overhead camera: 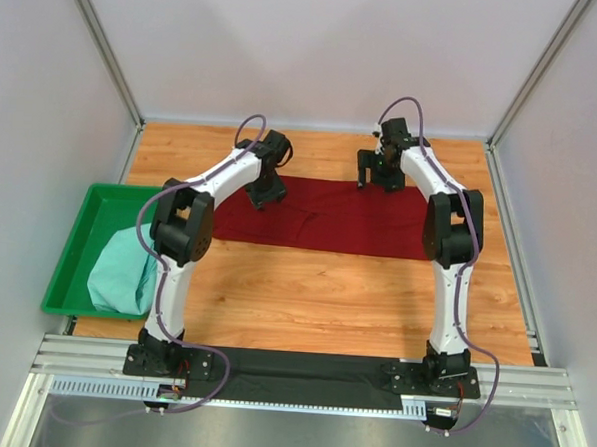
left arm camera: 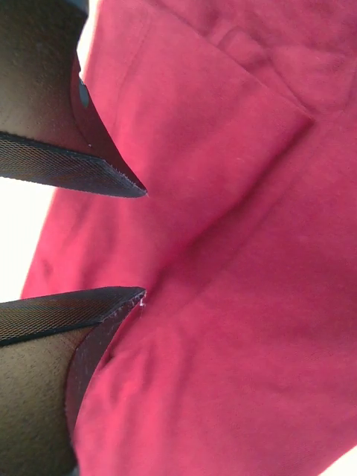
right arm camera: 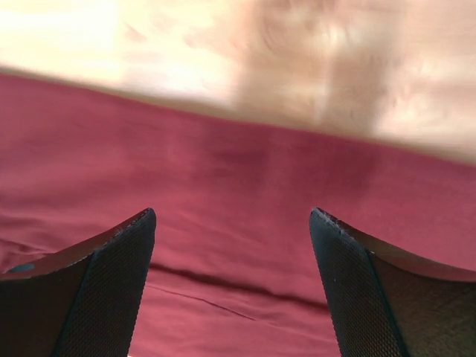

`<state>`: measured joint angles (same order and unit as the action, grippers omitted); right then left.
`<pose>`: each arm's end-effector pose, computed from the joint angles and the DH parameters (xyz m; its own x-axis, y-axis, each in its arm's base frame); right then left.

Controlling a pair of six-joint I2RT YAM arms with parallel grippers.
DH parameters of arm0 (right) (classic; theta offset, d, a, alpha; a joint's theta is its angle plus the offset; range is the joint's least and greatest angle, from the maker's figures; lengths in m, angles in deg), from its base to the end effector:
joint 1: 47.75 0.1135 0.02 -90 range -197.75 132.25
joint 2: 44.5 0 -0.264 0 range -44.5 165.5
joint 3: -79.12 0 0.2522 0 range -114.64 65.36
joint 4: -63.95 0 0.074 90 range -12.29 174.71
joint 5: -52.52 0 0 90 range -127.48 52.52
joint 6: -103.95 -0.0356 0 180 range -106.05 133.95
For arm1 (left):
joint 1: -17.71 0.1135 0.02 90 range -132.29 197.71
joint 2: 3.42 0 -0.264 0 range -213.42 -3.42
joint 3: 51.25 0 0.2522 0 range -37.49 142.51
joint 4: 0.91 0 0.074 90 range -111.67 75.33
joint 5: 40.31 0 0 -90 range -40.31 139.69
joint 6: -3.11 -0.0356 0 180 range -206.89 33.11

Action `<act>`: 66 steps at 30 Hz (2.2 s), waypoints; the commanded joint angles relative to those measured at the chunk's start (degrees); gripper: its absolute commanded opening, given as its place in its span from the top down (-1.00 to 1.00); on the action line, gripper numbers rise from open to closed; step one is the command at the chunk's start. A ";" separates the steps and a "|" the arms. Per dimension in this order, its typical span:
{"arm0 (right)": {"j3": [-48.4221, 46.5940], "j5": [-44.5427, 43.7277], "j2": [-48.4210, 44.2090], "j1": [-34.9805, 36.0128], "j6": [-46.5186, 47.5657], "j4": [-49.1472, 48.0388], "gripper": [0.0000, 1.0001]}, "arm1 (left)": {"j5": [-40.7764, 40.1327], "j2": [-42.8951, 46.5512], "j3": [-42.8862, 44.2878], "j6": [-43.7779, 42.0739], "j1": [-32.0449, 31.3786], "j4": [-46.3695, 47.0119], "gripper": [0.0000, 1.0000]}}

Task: Fold and stack the t-shirts
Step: Fold the tshirt

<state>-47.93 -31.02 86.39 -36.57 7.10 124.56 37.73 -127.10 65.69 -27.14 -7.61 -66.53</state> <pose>0.4815 0.0993 0.1975 -0.9074 -0.0585 -0.4161 -0.1330 0.9794 0.1522 0.4098 -0.1857 0.1999 -0.7464 -0.5818 -0.3233 -0.5620 0.8111 -0.1623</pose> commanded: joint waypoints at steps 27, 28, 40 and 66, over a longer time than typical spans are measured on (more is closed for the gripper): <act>52.86 4.28 -40.45 30.48 -38.27 -6.35 -0.75 | 9.77 -17.22 28.30 -56.93 5.54 7.20 -0.12; 51.52 0.09 -40.80 30.39 -36.23 -3.03 -0.75 | 8.20 -16.43 28.74 -56.67 5.81 7.47 -0.12; 48.52 -1.20 -42.21 28.72 -7.58 -4.74 -1.00 | 2.82 0.98 8.55 -11.07 5.37 1.74 -0.14; 42.99 -2.16 -22.26 35.31 -26.80 -12.31 -0.93 | 22.15 -32.06 39.39 -22.04 4.75 24.48 -0.08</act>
<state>-3.78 -35.70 61.03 -3.81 -13.49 114.55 54.25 -156.54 104.29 -44.06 -2.76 -51.23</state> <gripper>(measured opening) 0.963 0.534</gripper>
